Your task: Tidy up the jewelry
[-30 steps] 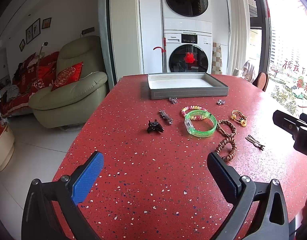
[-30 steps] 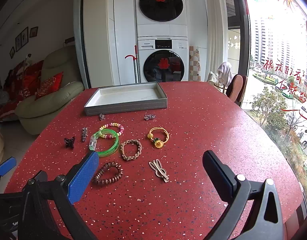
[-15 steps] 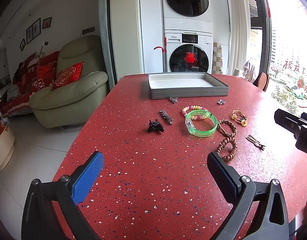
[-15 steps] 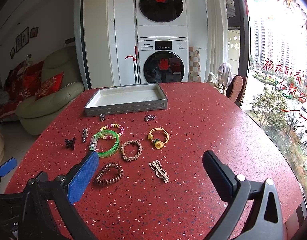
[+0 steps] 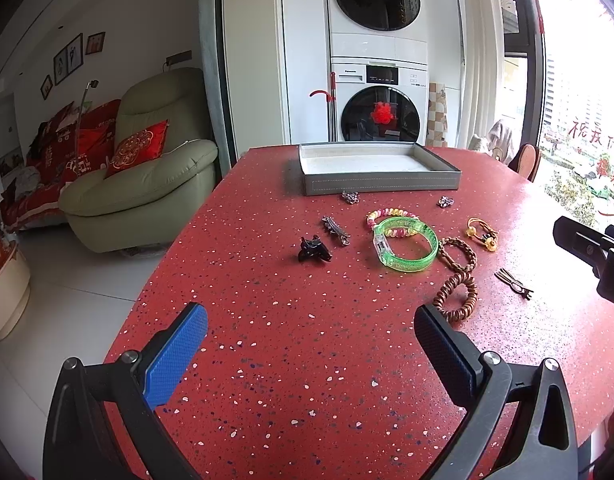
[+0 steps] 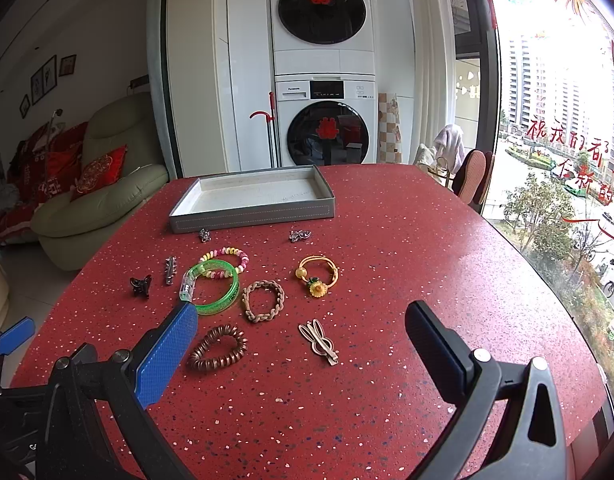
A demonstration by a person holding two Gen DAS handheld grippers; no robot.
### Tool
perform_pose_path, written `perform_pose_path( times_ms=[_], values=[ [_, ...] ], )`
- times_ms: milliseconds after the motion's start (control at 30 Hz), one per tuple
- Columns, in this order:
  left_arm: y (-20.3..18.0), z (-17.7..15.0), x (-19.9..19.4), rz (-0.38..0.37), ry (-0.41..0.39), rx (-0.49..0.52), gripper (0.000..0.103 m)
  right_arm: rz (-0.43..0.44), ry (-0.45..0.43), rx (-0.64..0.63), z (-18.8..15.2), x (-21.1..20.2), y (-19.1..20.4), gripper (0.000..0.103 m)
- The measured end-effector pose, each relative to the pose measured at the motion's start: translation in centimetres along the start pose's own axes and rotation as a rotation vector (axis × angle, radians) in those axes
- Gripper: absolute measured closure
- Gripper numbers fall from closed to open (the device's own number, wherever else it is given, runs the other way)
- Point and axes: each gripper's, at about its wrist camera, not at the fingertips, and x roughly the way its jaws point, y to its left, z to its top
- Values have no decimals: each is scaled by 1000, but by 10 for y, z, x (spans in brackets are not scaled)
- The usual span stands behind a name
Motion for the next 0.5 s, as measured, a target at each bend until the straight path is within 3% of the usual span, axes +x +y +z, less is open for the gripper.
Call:
perform_pose_path(
  times_ms=[500],
  values=[
    [-1, 0, 2, 2, 8, -3, 0, 5, 2, 2, -1, -1, 0, 0]
  ],
)
